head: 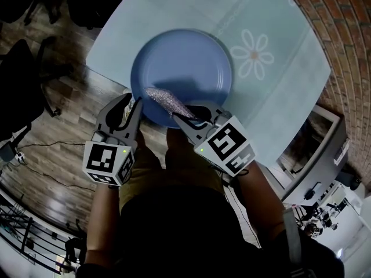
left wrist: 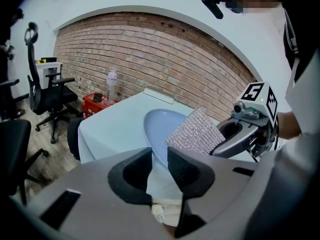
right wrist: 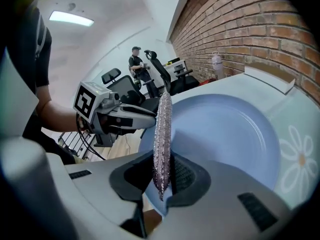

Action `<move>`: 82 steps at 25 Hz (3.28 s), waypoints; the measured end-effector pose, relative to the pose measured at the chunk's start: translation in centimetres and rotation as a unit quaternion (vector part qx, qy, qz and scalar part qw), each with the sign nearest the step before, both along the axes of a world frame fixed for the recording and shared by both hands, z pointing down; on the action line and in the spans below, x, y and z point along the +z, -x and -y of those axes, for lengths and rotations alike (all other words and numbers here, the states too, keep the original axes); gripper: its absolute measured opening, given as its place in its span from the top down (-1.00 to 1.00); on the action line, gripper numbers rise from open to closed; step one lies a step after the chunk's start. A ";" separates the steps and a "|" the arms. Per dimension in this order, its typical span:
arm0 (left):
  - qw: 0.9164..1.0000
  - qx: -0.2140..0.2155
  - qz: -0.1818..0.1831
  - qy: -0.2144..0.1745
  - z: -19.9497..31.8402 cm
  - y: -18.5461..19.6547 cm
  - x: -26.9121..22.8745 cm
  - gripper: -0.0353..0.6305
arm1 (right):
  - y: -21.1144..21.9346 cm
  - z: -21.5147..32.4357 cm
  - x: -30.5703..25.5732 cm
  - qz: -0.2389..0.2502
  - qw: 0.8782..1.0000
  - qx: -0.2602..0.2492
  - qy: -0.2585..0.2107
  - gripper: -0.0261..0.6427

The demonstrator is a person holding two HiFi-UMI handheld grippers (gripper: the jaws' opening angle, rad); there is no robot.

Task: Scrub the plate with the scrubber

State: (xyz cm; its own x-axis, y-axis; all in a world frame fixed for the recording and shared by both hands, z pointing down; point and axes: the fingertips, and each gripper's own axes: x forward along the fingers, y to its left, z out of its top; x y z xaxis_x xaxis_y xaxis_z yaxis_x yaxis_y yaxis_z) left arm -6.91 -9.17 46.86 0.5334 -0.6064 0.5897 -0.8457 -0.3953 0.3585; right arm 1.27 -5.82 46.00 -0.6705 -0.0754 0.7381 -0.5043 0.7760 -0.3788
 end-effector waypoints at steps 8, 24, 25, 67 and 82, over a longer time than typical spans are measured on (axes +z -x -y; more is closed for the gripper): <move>1.000 -0.002 -0.007 0.002 0.3 0.0 0.2 0.59 | 2.4 1.1 0.4 -0.003 1.000 -0.010 0.006 0.68; 1.000 -0.006 -0.016 0.002 0.4 0.0 0.2 0.59 | 2.2 5.8 2.1 -0.045 0.998 0.047 0.002 0.67; 1.000 -0.005 -0.016 0.002 0.4 0.0 0.2 0.59 | 2.0 6.2 2.2 -0.048 0.998 0.051 0.000 0.67; 1.000 0.007 0.010 0.007 0.4 0.0 0.0 0.59 | -11.0 7.1 1.3 -0.277 0.952 0.039 -0.125 0.66; 1.000 0.006 0.007 0.006 0.5 -0.2 0.0 0.59 | -4.2 0.5 2.2 -0.201 0.976 -0.076 -0.033 0.66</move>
